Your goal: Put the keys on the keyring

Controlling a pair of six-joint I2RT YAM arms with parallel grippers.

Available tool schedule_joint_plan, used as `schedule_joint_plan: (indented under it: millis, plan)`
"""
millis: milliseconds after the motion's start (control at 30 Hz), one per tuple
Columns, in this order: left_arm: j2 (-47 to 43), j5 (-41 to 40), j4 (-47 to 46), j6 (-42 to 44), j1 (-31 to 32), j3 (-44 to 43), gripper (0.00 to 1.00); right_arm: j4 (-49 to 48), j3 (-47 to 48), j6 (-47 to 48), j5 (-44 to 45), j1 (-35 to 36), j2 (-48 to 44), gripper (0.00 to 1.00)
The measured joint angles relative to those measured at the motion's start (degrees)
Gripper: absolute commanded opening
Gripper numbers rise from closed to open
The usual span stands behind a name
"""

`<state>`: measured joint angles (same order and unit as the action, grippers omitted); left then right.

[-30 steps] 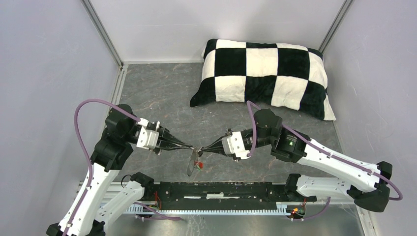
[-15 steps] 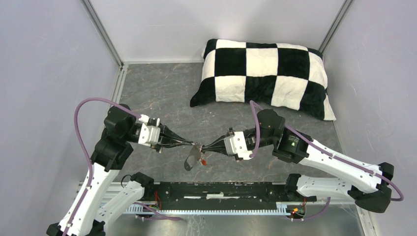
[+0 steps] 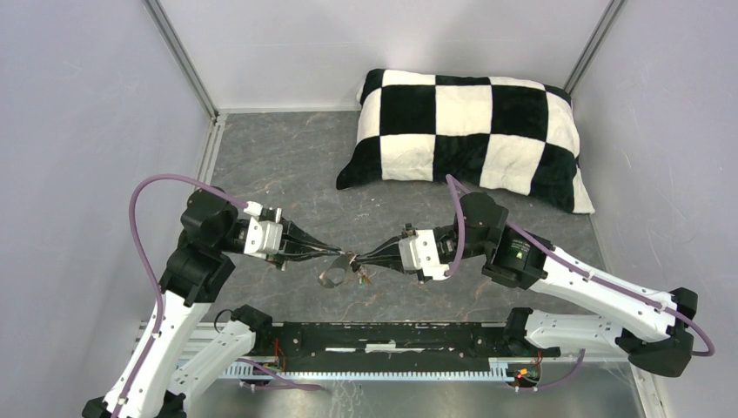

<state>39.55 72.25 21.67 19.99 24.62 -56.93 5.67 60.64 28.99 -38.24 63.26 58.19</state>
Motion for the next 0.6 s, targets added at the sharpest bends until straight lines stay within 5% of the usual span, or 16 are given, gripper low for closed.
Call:
schedule_joint_plan:
  millis: [600]
  plan:
    - [-0.5,-0.2,-0.8,-0.3,0.0,0.1,0.02,-2.2,0.0,-2.0,1.4,0.0,0.2,0.01]
